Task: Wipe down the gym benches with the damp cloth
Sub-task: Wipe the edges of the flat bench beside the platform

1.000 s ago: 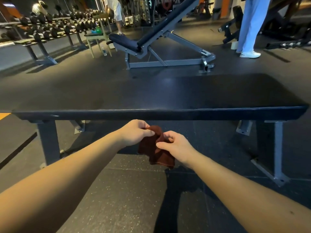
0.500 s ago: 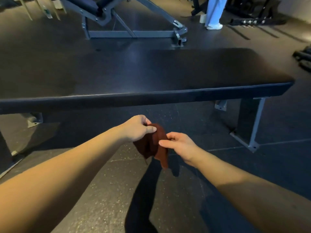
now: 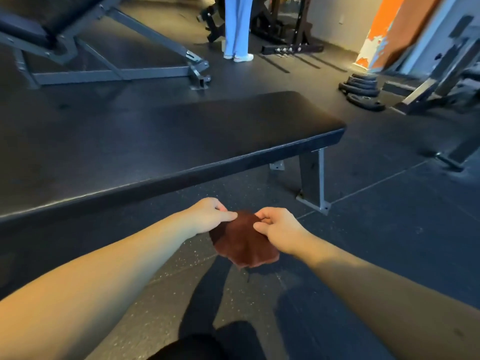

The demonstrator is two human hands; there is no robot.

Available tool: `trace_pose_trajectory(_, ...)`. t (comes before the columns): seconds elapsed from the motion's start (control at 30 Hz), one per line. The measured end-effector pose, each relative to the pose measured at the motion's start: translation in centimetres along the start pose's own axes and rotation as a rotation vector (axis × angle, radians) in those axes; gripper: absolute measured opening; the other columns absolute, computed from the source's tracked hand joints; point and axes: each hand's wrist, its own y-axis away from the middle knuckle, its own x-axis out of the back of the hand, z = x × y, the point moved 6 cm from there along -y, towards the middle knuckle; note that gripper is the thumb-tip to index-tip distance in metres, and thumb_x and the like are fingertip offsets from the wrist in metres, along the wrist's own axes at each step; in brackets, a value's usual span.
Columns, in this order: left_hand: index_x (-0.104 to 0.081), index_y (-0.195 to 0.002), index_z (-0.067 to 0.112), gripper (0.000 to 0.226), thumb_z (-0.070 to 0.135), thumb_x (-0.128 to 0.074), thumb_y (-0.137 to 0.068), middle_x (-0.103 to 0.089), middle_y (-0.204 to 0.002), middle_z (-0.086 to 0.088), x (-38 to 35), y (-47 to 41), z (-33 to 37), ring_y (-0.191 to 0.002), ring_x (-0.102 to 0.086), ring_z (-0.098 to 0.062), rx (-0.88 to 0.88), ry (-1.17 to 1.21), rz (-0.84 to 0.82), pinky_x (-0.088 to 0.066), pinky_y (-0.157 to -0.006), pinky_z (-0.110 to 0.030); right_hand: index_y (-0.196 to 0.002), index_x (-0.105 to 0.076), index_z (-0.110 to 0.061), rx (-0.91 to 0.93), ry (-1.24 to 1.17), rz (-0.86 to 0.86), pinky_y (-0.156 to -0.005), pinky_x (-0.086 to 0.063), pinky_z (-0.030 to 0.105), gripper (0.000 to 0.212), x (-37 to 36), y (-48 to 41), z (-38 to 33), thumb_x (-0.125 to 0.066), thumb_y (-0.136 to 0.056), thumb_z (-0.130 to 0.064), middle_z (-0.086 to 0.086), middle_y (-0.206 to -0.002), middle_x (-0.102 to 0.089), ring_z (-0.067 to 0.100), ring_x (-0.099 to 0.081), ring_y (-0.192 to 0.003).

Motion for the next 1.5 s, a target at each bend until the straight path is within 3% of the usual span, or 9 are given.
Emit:
trace_pose_trajectory(0.27, -0.050, -0.127, 0.022, 0.042, 0.037, -0.070, -0.094, -0.056, -0.126, 0.004, 0.4, 2.3, -1.2, -0.109, -0.054, -0.015, -0.033, 0.088, 0.164, -0.040, -0.089, -0.029, -0.107, -0.073, -0.016, 0.029, -0.110, 0.000, -0.099, -0.055, 0.045, 0.011, -1.5, -2.3, -0.5, -0.065, -0.098, -0.016, 0.008, -0.101, -0.077, 0.022, -0.071, -0.098)
trace_pose_trajectory(0.5, -0.062, -0.112, 0.026, 0.024, 0.026, -0.072, -0.090, -0.067, -0.113, 0.006, -0.6, 5.4, -5.1, -0.105, -0.064, -0.013, -0.044, 0.112, 0.120, -0.049, -0.088, -0.024, -0.116, -0.072, -0.020, 0.043, -0.349, -0.088, -0.102, -0.054, 0.047, 0.017, -6.1, -4.9, -2.3, -0.064, -0.100, -0.020, 0.002, -0.114, -0.073, 0.024, -0.067, -0.109)
trace_pose_trajectory(0.77, -0.070, -0.086, 0.026, 0.012, 0.037, -0.070, -0.084, -0.071, -0.088, 0.006, 3.8, 11.0, -10.4, -0.091, -0.068, -0.017, 0.205, 0.002, 0.444, -0.056, -0.094, -0.043, -0.135, -0.056, -0.026, 0.082, -0.380, -0.121, -0.098, -0.056, 0.041, 0.039, -13.3, -4.7, -5.4, -0.066, -0.098, -0.016, 0.002, -0.124, -0.058, 0.023, -0.060, -0.115)
trace_pose_trajectory(0.83, -0.067, -0.090, 0.029, 0.011, 0.040, -0.066, -0.088, -0.070, -0.091, 0.008, 5.2, 12.4, -10.7, -0.095, -0.065, -0.016, 0.290, -0.112, 0.488, -0.049, -0.103, -0.046, -0.140, -0.053, -0.030, 0.128, -0.374, -0.220, -0.091, -0.055, 0.033, 0.049, -14.8, -4.0, -6.8, -0.062, -0.097, -0.009, 0.002, -0.129, -0.055, 0.022, -0.058, -0.117)
trace_pose_trajectory(0.97, -0.062, -0.097, 0.032, 0.007, 0.038, -0.062, -0.092, -0.069, -0.097, 0.008, 8.3, 14.9, -9.3, -0.100, -0.060, -0.016, 0.373, -0.305, 0.595, -0.033, -0.104, -0.040, -0.138, -0.062, -0.025, 0.203, -0.302, -0.467, -0.101, -0.051, 0.035, 0.052, -17.5, -2.4, -9.0, -0.063, -0.091, -0.005, 0.001, -0.133, -0.062, 0.021, -0.058, -0.121)
trace_pose_trajectory(1.1, -0.062, -0.098, 0.034, 0.007, 0.036, -0.060, -0.092, -0.069, -0.101, 0.009, 9.7, 16.0, -8.2, -0.102, -0.059, -0.017, 0.382, -0.339, 0.645, -0.031, -0.105, -0.041, -0.120, -0.069, -0.024, 0.160, -0.355, -0.503, -0.102, -0.051, 0.040, 0.031, -18.0, -2.2, -8.4, -0.077, -0.091, -0.020, -0.004, -0.117, -0.071, 0.020, -0.064, -0.114)
trace_pose_trajectory(1.27, -0.067, -0.096, 0.032, 0.012, 0.042, -0.067, -0.091, -0.069, -0.099, 0.012, 9.0, 13.7, -8.0, -0.105, -0.064, -0.018, 0.322, -0.221, 0.691, -0.038, -0.110, -0.047, -0.136, -0.057, -0.030, -0.095, -0.795, -0.513, -0.098, -0.058, 0.046, 0.070, -17.1, -4.2, -7.3, -0.086, -0.074, -0.043, 0.004, -0.129, -0.067, 0.028, -0.067, -0.115)
trace_pose_trajectory(1.4, -0.064, -0.086, 0.029, 0.014, 0.040, -0.073, -0.088, -0.069, -0.090, 0.011, 7.5, 12.2, -6.5, -0.096, -0.065, -0.020, 0.244, -0.030, 0.759, -0.043, -0.106, -0.053, -0.132, -0.059, -0.025, -0.042, -0.891, -0.497, -0.103, -0.053, 0.048, 0.034, -14.1, -2.9, -6.8, -0.066, -0.099, -0.029, 0.008, -0.128, -0.068, 0.029, -0.065, -0.117)
trace_pose_trajectory(1.5, -0.064, -0.084, 0.028, 0.018, 0.041, -0.077, -0.085, -0.070, -0.085, 0.008, 7.2, 10.8, -4.9, -0.089, -0.067, -0.021, 0.181, 0.051, 0.764, -0.048, -0.100, -0.055, -0.134, -0.063, -0.021, 0.005, -0.917, -0.469, -0.088, -0.053, 0.035, 0.031, -12.0, -3.2, -5.7, -0.057, -0.104, -0.023, 0.006, -0.125, -0.072, 0.024, -0.067, -0.115)
